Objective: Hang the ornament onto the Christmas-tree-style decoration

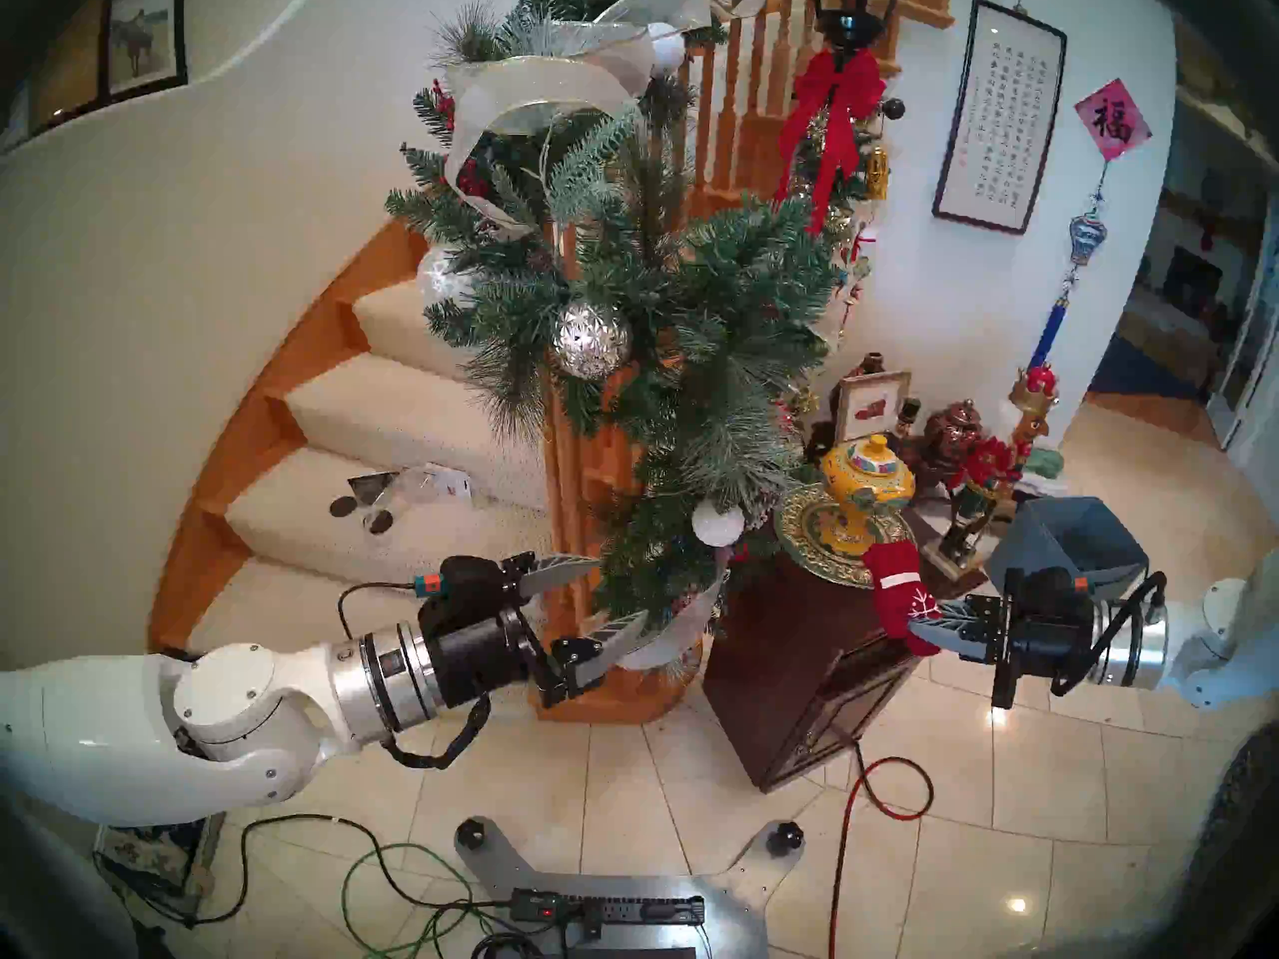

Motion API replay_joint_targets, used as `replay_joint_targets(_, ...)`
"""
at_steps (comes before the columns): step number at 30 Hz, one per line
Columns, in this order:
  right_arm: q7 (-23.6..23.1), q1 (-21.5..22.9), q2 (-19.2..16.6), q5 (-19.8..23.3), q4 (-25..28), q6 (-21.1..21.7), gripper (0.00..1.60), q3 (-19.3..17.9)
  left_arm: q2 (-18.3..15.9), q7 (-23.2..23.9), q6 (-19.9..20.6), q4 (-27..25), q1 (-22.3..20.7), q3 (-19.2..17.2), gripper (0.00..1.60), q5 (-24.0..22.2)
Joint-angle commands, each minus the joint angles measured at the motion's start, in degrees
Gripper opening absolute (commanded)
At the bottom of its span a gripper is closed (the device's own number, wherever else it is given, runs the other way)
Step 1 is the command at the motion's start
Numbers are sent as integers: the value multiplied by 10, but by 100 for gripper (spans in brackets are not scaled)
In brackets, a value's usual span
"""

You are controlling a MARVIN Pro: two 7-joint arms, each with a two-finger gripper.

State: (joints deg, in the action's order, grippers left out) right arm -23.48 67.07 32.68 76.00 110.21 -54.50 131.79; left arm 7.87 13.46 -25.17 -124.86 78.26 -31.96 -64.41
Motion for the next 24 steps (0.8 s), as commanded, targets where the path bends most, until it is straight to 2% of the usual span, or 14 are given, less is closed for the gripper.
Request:
replay_joint_targets(1,19,61,35,-16,26,-5,0,21,-1,-1,-2,0,-2,-2,160,0)
replay_joint_targets(5,26,100,27,-37,38,-5,0,44,-1,-1,-2,-1,-2,-2,160,0)
replay_joint_targets(7,30,89,31,-36,38,-5,0,37,-1,-1,-2,-1,-2,-2,160,0)
replay_joint_targets(9,30,114,19,-48,41,-5,0,49,-1,-1,-2,-1,-2,-2,160,0)
replay_joint_targets(18,32,173,-12,-74,44,-5,0,69,-1,-1,-2,-1,-2,-2,160,0)
replay_joint_targets(19,35,160,-8,-70,43,-5,0,58,-1,-1,-2,-1,-2,-2,160,0)
replay_joint_targets(21,28,189,-22,-76,43,-5,0,72,-1,-1,-2,-1,-2,-2,160,0)
replay_joint_targets(23,27,189,-24,-73,42,-5,0,67,-1,-1,-2,-1,-2,-2,160,0)
replay_joint_targets(24,23,204,-32,-76,41,-5,0,75,-1,-1,-2,-1,-2,-2,160,0)
